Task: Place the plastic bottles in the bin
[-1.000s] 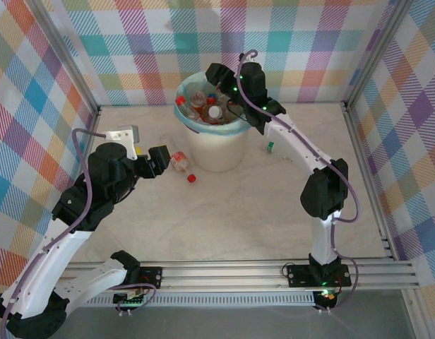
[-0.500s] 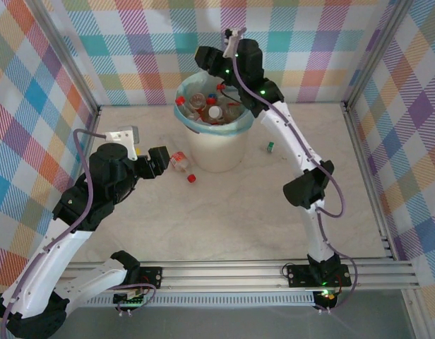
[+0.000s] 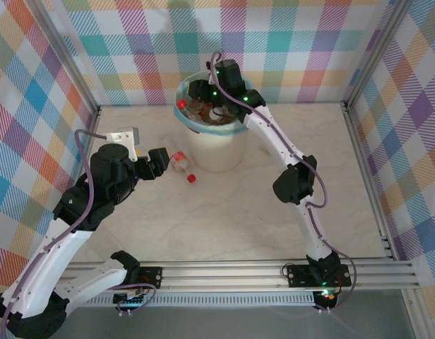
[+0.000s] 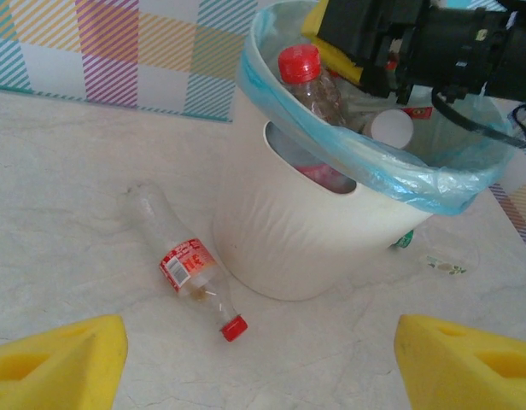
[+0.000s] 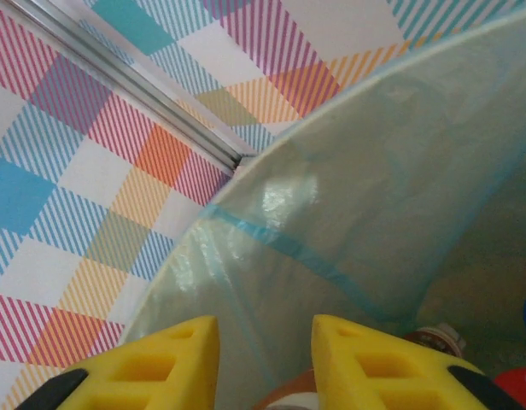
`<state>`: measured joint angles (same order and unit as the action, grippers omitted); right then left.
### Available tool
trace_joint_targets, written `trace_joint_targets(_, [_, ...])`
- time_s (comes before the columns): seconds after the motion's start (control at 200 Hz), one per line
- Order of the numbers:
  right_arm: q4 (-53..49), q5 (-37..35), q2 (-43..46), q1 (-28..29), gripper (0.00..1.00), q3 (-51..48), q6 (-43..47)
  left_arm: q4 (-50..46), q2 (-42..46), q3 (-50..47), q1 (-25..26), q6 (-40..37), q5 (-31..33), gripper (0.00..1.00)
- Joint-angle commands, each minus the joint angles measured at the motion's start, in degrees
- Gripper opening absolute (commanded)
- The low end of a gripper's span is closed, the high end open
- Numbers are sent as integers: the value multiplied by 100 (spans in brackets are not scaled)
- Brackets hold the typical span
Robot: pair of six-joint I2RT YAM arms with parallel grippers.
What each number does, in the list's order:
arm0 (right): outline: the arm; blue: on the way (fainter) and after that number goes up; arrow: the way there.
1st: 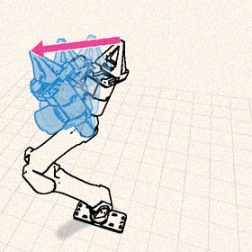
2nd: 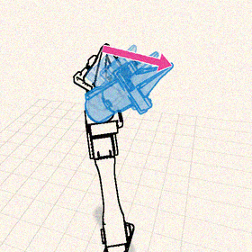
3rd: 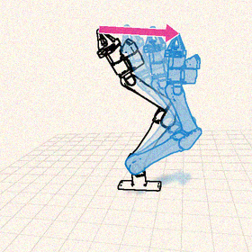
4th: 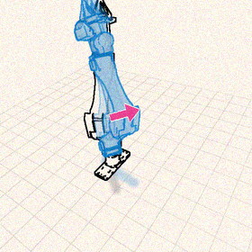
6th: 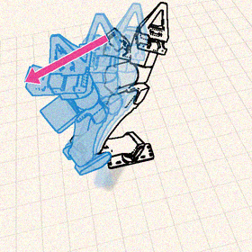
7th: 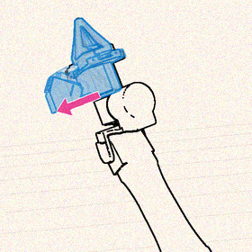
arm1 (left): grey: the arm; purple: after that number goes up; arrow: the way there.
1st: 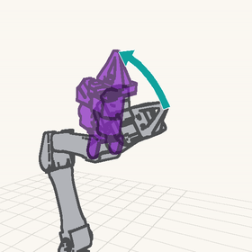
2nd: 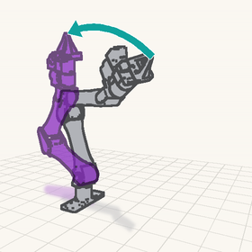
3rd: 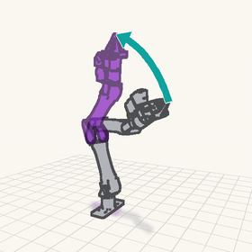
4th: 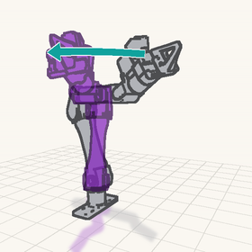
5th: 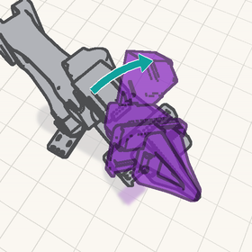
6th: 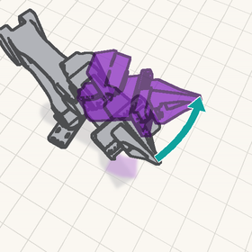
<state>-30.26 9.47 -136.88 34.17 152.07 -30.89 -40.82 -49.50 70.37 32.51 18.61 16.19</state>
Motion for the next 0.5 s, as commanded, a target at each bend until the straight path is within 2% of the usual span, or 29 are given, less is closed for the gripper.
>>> trace_joint_targets(0.0, [76, -104, 602, 36, 42, 287, 429, -67, -12, -23, 31, 59, 102, 82])
trace_joint_targets(0.11, [-137, -295, 1219, 28, 50, 114, 986, -16, -56, -14, 29, 45, 29, 82])
trace_joint_targets(0.225, [-374, -628, 2185, -36, 57, -875, 1492, 102, -145, 11, 32, -17, -181, 82])
trace_joint_targets(0.37, [-111, -1083, 3772, -407, 60, -3325, 1433, 415, -287, 34, 36, -264, -641, 81])
trace_joint_targets(0.495, [443, -1202, 5267, -1052, 61, -5584, 914, 755, -397, 129, 132, -574, -1033, 80])
